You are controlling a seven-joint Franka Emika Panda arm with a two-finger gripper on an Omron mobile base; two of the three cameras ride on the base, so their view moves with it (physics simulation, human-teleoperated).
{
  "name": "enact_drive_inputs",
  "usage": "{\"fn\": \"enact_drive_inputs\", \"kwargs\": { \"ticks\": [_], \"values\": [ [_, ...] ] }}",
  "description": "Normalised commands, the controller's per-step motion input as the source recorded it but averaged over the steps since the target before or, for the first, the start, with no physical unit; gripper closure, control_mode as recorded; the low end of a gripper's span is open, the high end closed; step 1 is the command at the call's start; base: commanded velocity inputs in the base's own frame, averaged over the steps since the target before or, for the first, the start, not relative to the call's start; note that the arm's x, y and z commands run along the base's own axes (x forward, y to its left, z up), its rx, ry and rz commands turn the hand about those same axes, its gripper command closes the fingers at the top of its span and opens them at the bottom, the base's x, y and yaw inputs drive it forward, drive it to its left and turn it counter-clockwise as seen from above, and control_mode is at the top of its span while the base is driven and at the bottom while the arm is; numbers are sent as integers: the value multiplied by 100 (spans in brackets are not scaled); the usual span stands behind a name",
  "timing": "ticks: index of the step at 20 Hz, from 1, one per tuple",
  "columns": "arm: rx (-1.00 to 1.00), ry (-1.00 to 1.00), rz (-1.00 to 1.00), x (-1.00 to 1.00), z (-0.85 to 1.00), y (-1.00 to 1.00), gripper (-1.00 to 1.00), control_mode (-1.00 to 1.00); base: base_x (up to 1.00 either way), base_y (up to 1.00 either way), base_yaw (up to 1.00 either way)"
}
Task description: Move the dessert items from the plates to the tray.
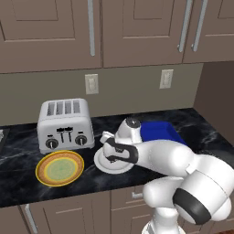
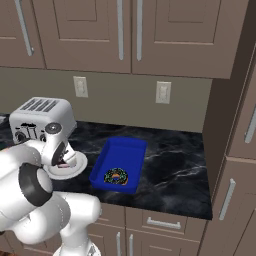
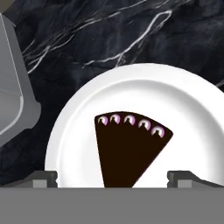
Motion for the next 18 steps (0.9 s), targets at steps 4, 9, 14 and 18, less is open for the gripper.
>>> {"fn": "enact_drive_inputs", "kwargs": {
  "ticks": [4, 9, 14, 18],
  "values": [
    [0, 3, 0, 0, -4, 0, -100, -100, 0, 0, 0],
    [0, 10, -1, 0, 0, 0, -100, -100, 0, 0, 0],
    [0, 11, -4, 0, 0, 0, -100, -100, 0, 0, 0],
    [0, 5, -4, 1, -2, 0, -100, -100, 0, 0, 0]
  ]
}}
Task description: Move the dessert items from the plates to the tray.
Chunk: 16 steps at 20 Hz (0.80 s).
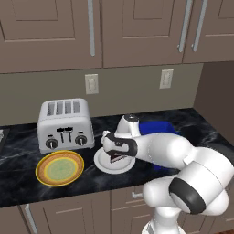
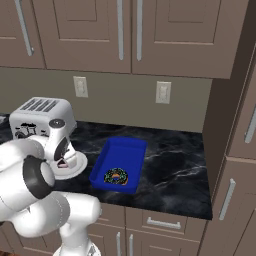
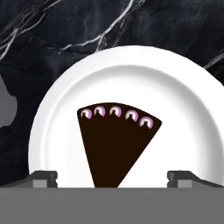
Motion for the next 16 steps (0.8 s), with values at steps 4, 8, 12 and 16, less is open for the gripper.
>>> {"fn": "enact_drive_inputs", "kwargs": {
  "ticks": [4, 8, 12, 16],
  "values": [
    [-2, 0, -1, 12, -11, 0, -100, -100, 0, 0, 0],
    [-2, 0, 0, 13, -15, 0, -100, -100, 0, 0, 0],
    [-3, 0, 0, 8, -22, 0, -100, -100, 0, 0, 0],
    [-2, 0, 0, 3, -15, 0, -100, -100, 0, 0, 0]
  ]
}}
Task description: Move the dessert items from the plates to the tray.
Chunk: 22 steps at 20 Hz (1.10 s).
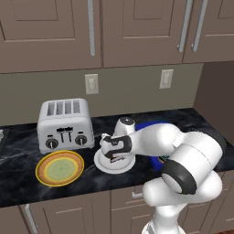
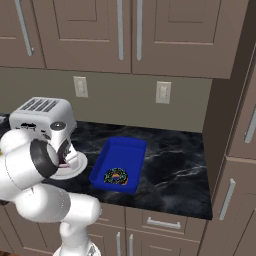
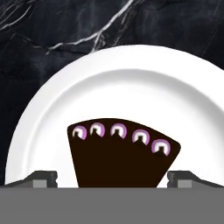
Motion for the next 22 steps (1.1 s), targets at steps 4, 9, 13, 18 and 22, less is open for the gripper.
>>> {"fn": "enact_drive_inputs", "kwargs": {
  "ticks": [4, 9, 13, 18, 22],
  "values": [
    [-1, 1, 0, 3, -11, 0, -100, -100, 0, 0, 0],
    [0, 0, 0, 13, -10, 0, -100, -100, 0, 0, 0],
    [0, 0, 0, 18, -7, 0, -100, -100, 0, 0, 0],
    [-2, 0, 0, 10, -12, 2, 100, -100, 0, 0, 0],
    [0, 0, 0, 0, -2, 0, 100, -100, 0, 0, 0]
  ]
}}
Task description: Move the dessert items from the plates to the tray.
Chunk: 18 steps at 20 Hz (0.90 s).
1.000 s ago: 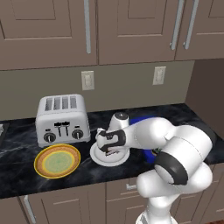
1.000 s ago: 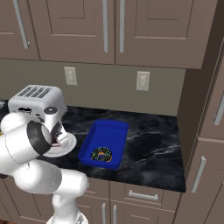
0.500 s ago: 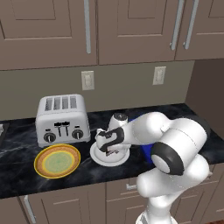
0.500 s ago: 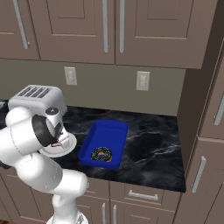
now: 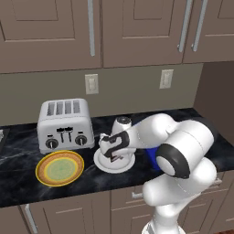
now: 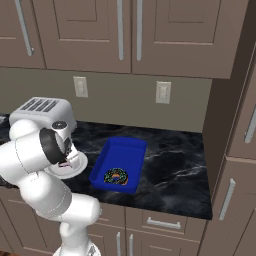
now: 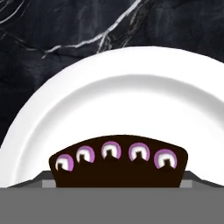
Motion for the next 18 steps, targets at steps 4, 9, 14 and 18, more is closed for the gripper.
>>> {"fn": "enact_drive_inputs", "kwargs": {
  "ticks": [4, 9, 14, 18],
  "values": [
    [0, -1, 0, 0, 0, 0, 100, -100, 0, 0, 0],
    [0, 0, 0, 0, 23, -28, 100, -100, 0, 0, 0],
    [0, 0, 0, 0, 43, -49, 100, -100, 0, 0, 0],
    [0, 0, 0, 0, 37, -41, 100, -100, 0, 0, 0]
  ]
}}
